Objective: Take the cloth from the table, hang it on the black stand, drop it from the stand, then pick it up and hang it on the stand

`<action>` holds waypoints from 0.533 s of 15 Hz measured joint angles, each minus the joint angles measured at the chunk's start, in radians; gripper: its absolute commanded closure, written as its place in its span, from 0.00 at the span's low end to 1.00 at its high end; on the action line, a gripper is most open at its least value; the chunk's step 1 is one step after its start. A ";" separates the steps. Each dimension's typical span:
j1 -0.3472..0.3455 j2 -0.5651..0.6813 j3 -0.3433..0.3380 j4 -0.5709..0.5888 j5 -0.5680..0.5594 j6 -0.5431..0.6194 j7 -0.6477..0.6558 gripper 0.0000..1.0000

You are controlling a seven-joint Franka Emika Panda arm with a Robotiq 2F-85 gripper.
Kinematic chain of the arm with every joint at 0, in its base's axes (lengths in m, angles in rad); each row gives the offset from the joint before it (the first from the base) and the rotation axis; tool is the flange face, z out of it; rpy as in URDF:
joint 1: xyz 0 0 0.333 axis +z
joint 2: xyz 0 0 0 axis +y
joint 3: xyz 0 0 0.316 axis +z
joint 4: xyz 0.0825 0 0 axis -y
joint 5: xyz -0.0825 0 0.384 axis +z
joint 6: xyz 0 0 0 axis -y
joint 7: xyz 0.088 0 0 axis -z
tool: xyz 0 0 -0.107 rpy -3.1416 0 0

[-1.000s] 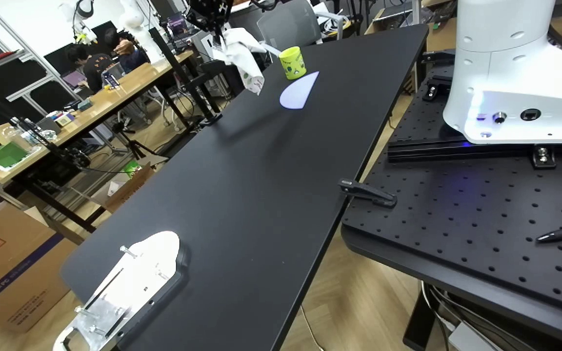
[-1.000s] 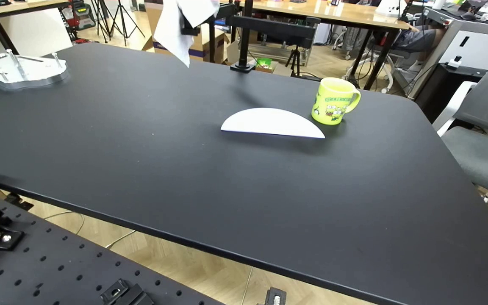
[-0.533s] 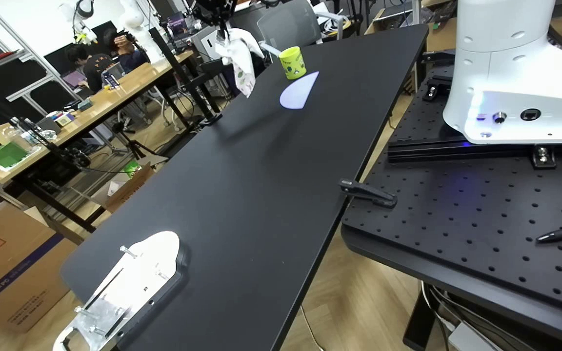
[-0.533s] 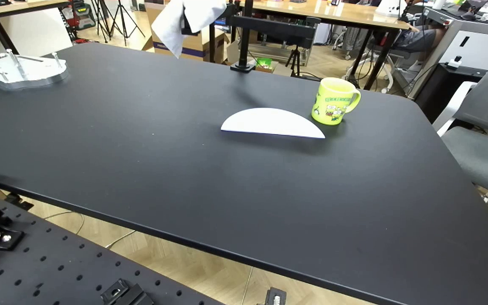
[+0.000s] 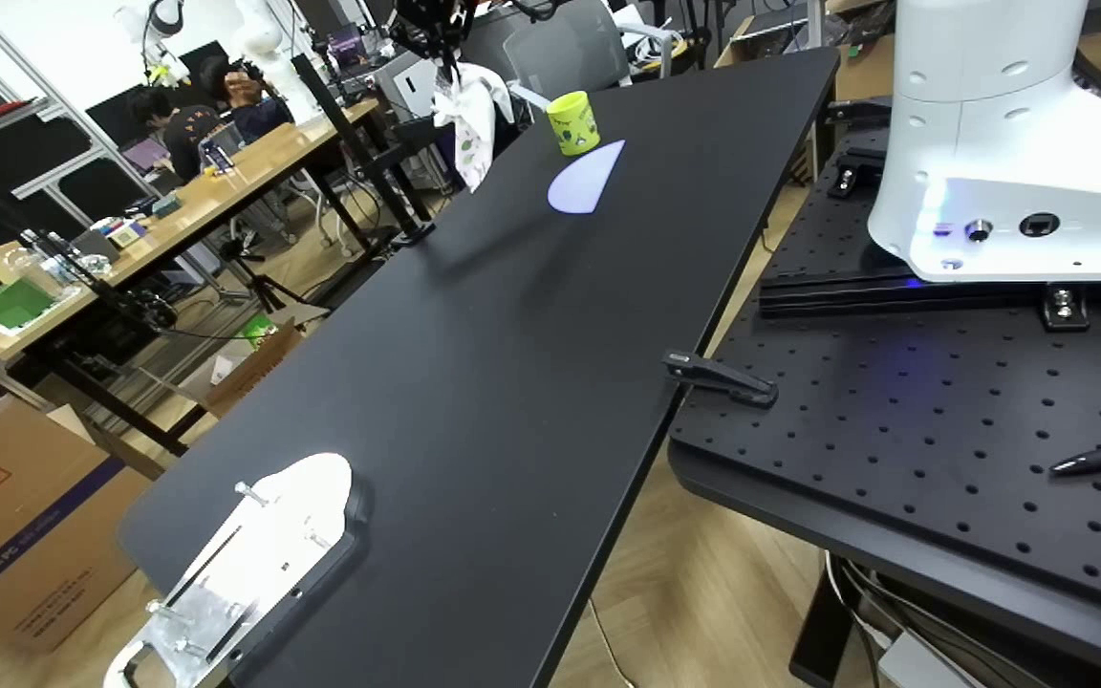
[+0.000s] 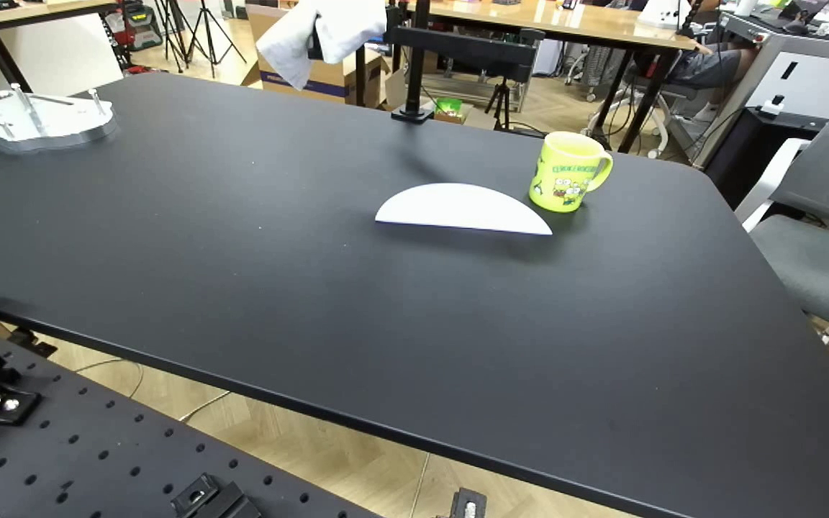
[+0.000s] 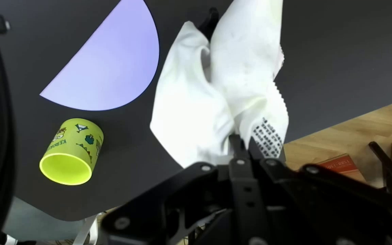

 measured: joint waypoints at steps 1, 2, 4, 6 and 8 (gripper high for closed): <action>0.000 0.007 -0.001 0.000 0.002 0.000 0.000 0.99; 0.001 0.014 -0.003 0.000 0.005 0.001 0.000 0.99; 0.003 0.021 -0.009 0.000 0.009 0.005 0.000 0.99; 0.004 0.022 -0.014 0.000 0.009 0.011 0.000 0.99; 0.004 0.022 -0.020 0.000 0.010 0.013 0.000 0.99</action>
